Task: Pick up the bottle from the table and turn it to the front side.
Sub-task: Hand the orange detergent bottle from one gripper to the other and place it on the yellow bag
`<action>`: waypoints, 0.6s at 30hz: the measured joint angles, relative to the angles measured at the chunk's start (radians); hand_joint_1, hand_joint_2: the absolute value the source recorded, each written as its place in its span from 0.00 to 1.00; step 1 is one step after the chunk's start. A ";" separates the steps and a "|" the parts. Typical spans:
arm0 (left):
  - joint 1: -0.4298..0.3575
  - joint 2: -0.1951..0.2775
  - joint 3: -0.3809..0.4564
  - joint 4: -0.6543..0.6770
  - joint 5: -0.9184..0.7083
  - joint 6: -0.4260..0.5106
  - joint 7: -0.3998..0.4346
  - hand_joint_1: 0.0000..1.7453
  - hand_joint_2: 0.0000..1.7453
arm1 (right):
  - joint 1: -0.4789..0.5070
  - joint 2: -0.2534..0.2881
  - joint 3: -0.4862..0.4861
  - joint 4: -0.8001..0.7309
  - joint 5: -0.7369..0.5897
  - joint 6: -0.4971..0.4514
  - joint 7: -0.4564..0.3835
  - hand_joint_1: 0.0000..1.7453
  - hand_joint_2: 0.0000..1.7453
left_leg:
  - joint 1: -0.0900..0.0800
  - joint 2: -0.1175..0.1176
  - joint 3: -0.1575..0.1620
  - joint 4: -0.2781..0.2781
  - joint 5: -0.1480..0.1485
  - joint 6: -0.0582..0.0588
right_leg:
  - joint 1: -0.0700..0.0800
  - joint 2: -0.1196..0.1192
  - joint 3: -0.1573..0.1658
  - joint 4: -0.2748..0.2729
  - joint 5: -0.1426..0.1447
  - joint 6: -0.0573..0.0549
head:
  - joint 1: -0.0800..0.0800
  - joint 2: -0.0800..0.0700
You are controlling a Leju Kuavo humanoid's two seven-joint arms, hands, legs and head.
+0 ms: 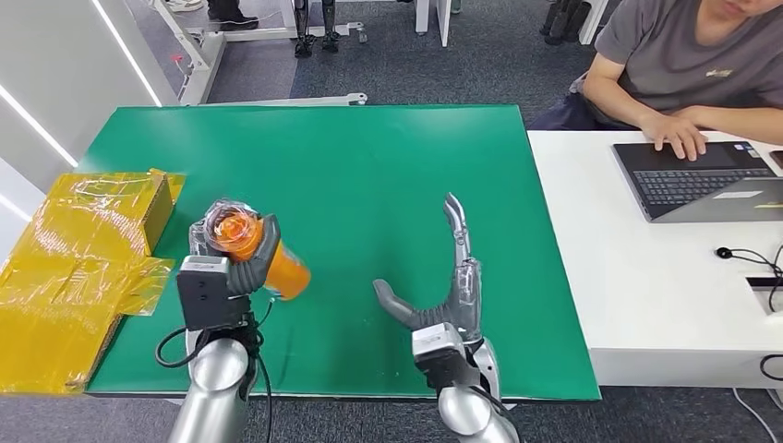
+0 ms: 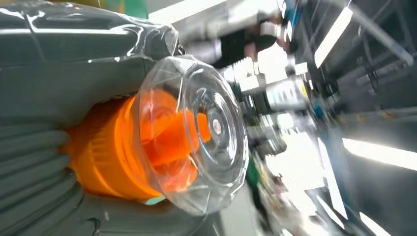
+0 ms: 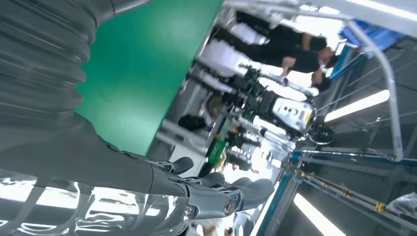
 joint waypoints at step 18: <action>-0.083 0.211 0.036 0.134 -0.975 0.135 0.447 1.00 1.00 | 0.065 -0.015 -0.060 -0.087 0.102 0.054 0.046 0.00 1.00 | 0.000 0.001 0.000 0.000 0.000 0.000 | 0.000 0.001 -0.001 0.000 0.000 0.000 | 0.000 0.000</action>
